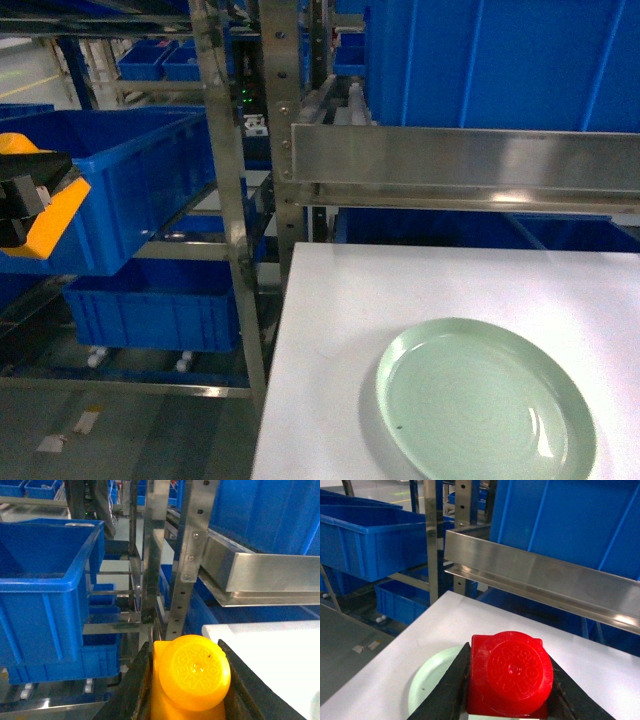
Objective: Sort and place red and yellow blocks in left bins
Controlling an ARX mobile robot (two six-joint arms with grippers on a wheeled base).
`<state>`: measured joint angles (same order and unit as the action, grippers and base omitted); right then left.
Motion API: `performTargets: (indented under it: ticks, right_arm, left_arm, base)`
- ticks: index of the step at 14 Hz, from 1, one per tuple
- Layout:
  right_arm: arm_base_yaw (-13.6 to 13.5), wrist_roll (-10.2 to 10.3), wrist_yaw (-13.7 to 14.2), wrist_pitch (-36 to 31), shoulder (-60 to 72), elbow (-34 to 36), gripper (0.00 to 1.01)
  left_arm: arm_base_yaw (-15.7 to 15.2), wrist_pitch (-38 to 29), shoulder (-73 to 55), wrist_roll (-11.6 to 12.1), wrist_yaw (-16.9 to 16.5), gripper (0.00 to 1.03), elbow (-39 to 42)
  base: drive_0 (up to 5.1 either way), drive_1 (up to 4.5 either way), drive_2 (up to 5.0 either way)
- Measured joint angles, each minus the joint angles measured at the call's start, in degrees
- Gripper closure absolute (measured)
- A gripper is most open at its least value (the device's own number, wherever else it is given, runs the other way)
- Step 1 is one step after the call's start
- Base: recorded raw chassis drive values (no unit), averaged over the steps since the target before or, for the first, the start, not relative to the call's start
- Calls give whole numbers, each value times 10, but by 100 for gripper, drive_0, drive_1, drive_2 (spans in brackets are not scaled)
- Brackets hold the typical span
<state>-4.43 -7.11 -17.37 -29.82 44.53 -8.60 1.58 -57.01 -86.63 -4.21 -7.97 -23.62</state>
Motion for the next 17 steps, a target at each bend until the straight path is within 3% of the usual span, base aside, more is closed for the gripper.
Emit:
performTargets:
  ticks: [17]
  right_arm:
    - [0, 0, 0, -1, 0, 0, 73]
  left_arm:
    - [0, 1, 0, 0, 0, 76, 1]
  base:
    - [-417, 10, 446]
